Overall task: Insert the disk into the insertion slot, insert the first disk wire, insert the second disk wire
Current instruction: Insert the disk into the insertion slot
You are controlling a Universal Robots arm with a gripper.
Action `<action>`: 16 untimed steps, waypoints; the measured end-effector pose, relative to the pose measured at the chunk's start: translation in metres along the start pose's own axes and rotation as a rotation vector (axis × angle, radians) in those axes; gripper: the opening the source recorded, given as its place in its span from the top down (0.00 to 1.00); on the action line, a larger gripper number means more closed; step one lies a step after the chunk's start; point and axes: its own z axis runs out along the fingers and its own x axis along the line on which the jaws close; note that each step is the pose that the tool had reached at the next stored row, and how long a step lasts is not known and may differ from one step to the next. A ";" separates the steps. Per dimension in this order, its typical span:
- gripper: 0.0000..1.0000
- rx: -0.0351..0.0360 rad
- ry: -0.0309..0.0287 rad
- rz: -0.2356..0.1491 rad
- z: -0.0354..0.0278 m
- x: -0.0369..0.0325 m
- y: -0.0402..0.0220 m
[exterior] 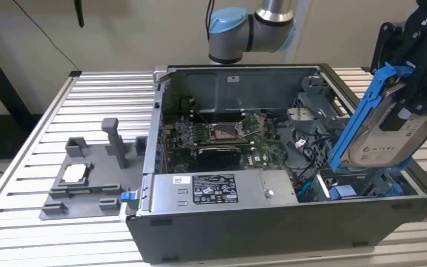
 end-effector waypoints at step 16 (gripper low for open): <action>0.68 0.0032 0.0001 -0.031 0.0277 -0.0030 -0.0070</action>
